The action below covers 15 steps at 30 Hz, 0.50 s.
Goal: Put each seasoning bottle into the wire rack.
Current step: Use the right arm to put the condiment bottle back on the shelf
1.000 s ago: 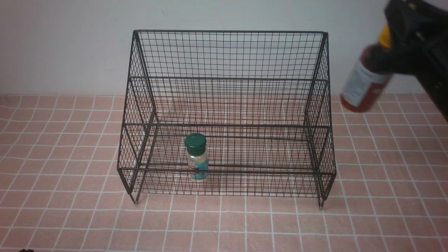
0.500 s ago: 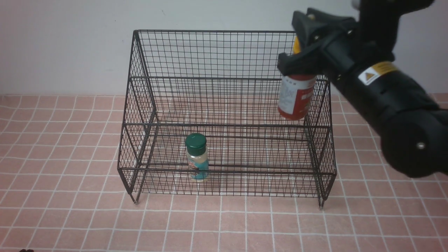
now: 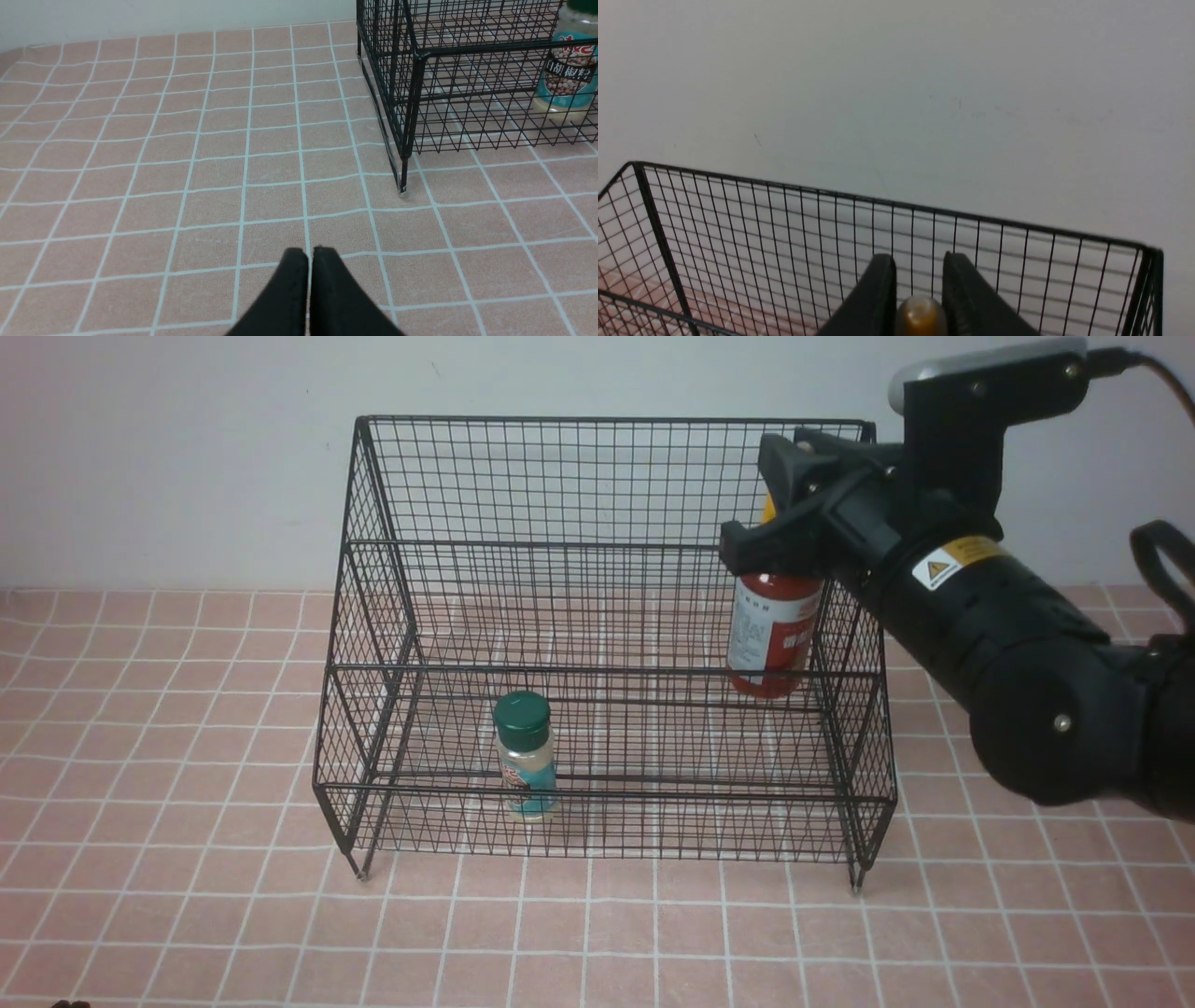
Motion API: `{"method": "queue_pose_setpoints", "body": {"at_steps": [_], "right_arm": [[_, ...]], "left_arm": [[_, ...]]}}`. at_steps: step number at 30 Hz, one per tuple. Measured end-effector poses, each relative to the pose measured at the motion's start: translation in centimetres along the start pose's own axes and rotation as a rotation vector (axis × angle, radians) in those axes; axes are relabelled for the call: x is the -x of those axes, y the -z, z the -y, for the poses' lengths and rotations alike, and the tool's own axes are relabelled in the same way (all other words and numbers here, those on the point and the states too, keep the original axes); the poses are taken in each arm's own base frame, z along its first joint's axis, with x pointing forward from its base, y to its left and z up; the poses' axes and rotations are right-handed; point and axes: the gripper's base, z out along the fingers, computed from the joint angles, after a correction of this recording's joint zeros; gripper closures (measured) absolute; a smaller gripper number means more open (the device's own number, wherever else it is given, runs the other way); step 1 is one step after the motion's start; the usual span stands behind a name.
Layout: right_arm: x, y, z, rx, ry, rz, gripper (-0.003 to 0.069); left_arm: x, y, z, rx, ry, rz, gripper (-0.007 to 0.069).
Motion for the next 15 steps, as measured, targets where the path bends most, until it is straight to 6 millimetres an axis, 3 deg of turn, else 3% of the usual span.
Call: {"method": "queue_pose_setpoints", "body": {"at_steps": [6, 15], "right_arm": [[-1.6, 0.1, -0.1, 0.0, -0.12, -0.173, 0.0547], [-2.9, -0.4, 0.0, -0.019, -0.143, -0.22, 0.0547]], "left_arm": [[0.0, 0.0, 0.0, 0.0, 0.0, 0.0, 0.0631], [0.0, 0.0, 0.0, 0.0, 0.0, 0.0, 0.0631]]}}
